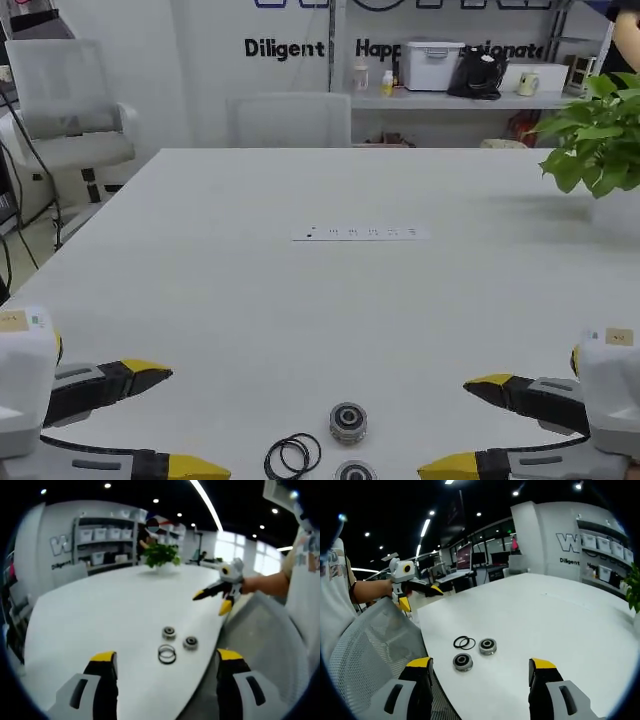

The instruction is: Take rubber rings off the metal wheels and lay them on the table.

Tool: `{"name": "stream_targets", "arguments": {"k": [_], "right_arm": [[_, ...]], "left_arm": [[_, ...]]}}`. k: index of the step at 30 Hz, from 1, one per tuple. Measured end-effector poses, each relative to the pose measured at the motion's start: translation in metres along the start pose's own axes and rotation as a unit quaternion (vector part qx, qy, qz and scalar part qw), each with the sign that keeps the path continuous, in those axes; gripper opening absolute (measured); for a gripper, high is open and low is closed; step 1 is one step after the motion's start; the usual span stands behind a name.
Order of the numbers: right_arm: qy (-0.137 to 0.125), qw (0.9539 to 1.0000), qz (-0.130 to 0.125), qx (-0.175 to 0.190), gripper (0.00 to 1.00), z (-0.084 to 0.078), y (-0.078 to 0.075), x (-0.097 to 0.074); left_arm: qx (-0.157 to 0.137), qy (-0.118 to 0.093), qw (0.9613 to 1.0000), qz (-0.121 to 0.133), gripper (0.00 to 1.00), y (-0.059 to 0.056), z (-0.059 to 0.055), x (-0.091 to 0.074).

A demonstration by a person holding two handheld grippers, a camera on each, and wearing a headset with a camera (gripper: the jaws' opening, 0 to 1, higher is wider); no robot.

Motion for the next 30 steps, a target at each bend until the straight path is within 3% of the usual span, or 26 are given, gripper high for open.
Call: {"name": "stream_targets", "arguments": {"k": [11,30], "right_arm": [[0.013,0.9999,0.000,-0.011,0.78,-0.010,0.009,-0.002],[0.004,1.0000,-0.007,0.003,0.77,-0.014,0.008,-0.009]], "left_arm": [[-0.004,0.005,1.0000,0.006,0.83,-0.002,-0.006,-0.005],[-0.010,0.011,0.9998,0.014,0.82,-0.002,-0.008,-0.009]]}}
Point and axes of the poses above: the centre of the closed fingertips' face, and the gripper's own axes: x roughly forward along the fingers, y roughly to its left, z roughly out of its top, the point moved 5 cm from there along -x, roughly backward along the fingers, and after that the axes turned 6 degrees about y, right-handed, at the moved point
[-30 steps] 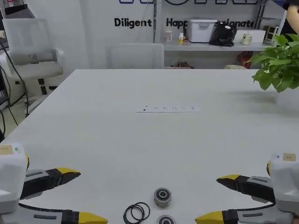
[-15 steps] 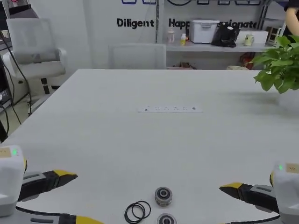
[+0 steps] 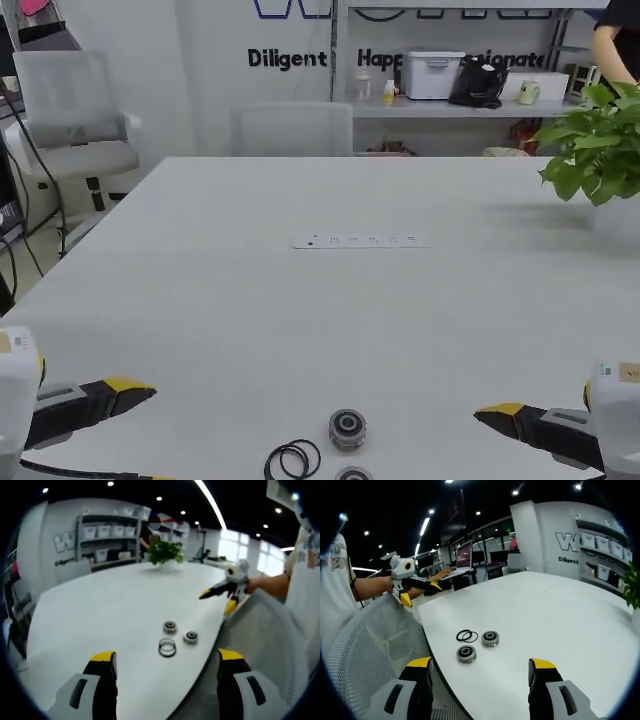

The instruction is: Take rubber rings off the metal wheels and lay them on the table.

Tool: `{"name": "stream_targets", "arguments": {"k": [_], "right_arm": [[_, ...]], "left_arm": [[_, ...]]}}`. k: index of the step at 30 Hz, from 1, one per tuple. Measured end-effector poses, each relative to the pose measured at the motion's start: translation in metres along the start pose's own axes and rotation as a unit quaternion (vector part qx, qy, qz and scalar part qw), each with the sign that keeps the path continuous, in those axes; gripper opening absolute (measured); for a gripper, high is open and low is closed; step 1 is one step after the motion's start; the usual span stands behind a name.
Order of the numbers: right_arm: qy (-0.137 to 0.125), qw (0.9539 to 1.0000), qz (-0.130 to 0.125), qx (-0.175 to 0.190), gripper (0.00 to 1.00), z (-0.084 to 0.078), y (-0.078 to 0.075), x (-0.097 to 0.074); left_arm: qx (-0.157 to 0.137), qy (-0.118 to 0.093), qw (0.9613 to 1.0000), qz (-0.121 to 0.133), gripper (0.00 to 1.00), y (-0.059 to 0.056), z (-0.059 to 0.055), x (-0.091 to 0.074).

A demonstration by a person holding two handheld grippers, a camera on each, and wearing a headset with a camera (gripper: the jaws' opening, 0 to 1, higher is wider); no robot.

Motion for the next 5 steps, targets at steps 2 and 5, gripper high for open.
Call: {"name": "stream_targets", "arguments": {"k": [2,5], "right_arm": [[0.000,1.0000,0.001,-0.001,0.77,0.0001,-0.0010,-0.0003],[-0.001,1.0000,0.002,-0.002,0.77,0.0001,-0.0034,-0.0009]], "left_arm": [[0.001,0.002,1.0000,0.001,0.82,0.0003,-0.0004,0.0009],[0.003,0.008,1.0000,0.005,0.82,0.0010,-0.0013,0.0023]]}}
Point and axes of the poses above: the centre of the closed fingertips' face, and the gripper's own axes: x roughly forward along the fingers, y roughly to its left, z roughly out of its top, the point moved 5 cm from there along -x, roughly backward along the fingers, and after that the axes turned 6 degrees about y, right-handed, at the moved point
